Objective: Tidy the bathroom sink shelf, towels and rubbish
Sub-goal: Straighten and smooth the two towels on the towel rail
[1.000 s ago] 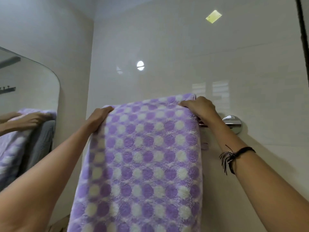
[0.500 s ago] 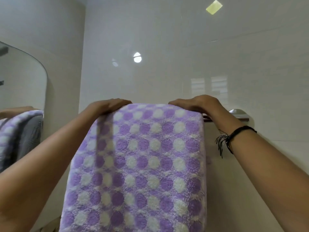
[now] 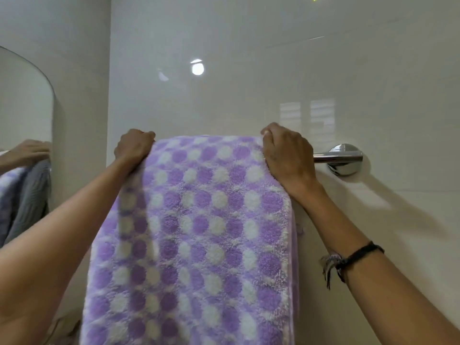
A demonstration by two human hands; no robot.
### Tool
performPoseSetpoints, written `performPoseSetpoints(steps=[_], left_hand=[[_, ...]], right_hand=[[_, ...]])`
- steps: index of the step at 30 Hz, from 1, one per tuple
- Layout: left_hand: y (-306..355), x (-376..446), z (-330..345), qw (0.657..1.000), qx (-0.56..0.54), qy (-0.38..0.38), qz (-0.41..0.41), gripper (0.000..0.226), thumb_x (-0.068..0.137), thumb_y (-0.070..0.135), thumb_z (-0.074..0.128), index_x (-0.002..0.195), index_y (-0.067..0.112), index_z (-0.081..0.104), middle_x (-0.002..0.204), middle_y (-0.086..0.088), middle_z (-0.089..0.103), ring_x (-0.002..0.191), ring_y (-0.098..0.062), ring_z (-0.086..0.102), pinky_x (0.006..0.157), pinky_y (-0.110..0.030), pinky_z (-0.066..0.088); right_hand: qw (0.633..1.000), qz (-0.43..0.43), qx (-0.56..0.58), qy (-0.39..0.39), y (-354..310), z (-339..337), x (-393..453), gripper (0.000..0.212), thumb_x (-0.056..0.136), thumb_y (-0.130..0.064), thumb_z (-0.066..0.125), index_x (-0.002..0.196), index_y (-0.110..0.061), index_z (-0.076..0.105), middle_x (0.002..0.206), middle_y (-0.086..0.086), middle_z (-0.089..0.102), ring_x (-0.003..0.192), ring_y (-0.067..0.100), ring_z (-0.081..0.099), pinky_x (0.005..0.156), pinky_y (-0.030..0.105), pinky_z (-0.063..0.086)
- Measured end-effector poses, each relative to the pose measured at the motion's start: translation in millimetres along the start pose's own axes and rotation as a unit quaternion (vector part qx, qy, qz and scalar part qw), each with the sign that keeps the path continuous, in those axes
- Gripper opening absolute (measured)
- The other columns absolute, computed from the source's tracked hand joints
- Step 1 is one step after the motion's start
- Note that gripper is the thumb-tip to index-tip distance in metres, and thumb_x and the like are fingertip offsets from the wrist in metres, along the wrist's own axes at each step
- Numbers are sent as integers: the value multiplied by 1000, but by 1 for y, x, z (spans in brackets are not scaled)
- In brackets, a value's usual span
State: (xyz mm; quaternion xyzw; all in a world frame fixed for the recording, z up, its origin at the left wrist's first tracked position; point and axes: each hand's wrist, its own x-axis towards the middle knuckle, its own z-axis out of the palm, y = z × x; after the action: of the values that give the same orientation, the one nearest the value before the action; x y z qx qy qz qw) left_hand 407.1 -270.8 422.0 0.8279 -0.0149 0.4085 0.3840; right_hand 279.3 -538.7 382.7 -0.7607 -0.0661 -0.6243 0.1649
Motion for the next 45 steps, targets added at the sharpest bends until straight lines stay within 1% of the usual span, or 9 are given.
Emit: performPoseSetpoints(steps=[5, 7, 10, 14, 19, 25, 38, 43, 45], left_hand=[[-20, -15, 0, 999, -42, 22, -3, 40, 92, 33, 37, 89, -1, 57, 106, -25, 59, 100, -39, 54, 81, -37, 38], [-23, -23, 3, 994, -76, 63, -54, 53, 88, 46, 42, 102, -2, 58, 113, -21, 59, 110, -39, 51, 93, -42, 38], [-26, -38, 7, 983, -92, 121, -107, 65, 83, 58, 48, 120, 4, 52, 136, -19, 42, 132, -32, 32, 107, -47, 25], [-43, -51, 9, 981, -147, 106, -76, 59, 82, 58, 53, 108, 6, 59, 124, -17, 46, 121, -28, 41, 103, -42, 32], [-62, -52, -4, 933, -358, 7, -23, 26, 77, 36, 72, 80, 13, 61, 74, -1, 61, 57, -5, 58, 48, -11, 46], [-64, -46, -3, 961, -266, 77, -11, 35, 79, 40, 69, 99, 11, 64, 95, -2, 64, 89, -17, 57, 81, -29, 45], [28, -86, 22, 954, -250, 143, 87, 42, 83, 33, 64, 59, 21, 33, 59, 8, 41, 55, -2, 39, 49, -7, 31], [24, -89, 24, 943, -300, 119, 78, 42, 86, 27, 63, 59, 22, 31, 60, 6, 35, 56, -3, 33, 50, -6, 32], [23, -89, 23, 942, -313, 97, 73, 41, 85, 28, 63, 60, 22, 31, 61, 5, 36, 56, -5, 34, 49, -7, 32]], right_hand=[[946, 37, 208, 245, -2, 6, -69, 36, 68, 21, 40, 97, 5, 57, 101, 19, 49, 99, 19, 47, 91, 18, 42], [916, 128, 317, 211, -4, 11, -88, 25, 80, 15, 52, 99, -1, 50, 102, 11, 47, 91, 13, 51, 84, 28, 49], [872, 215, 432, 77, -7, 11, -97, 22, 86, -9, 63, 101, -16, 49, 99, 1, 59, 78, -7, 58, 68, 7, 46], [873, 233, 429, -10, -7, 3, -91, 10, 90, -20, 59, 88, -28, 53, 92, -9, 63, 79, 2, 58, 61, 11, 45], [876, 187, 445, -18, -15, 3, -95, 12, 89, -24, 55, 77, -26, 54, 74, -15, 59, 62, -4, 53, 58, 17, 44], [949, 113, 292, -45, -15, 14, -81, 29, 81, -31, 47, 53, -28, 38, 58, -16, 47, 51, -6, 49, 42, 10, 32], [935, 252, 227, 109, 85, -45, -60, 30, 88, -33, 61, 74, -8, 51, 76, 13, 59, 71, 31, 51, 66, 44, 48], [936, 254, 241, 51, 71, -68, -68, 37, 90, -29, 53, 57, -15, 42, 59, -4, 45, 65, 11, 29, 55, 32, 27], [935, 252, 245, 53, 64, -76, -72, 27, 90, -33, 55, 69, -18, 49, 65, -7, 51, 64, 14, 49, 55, 31, 30]])
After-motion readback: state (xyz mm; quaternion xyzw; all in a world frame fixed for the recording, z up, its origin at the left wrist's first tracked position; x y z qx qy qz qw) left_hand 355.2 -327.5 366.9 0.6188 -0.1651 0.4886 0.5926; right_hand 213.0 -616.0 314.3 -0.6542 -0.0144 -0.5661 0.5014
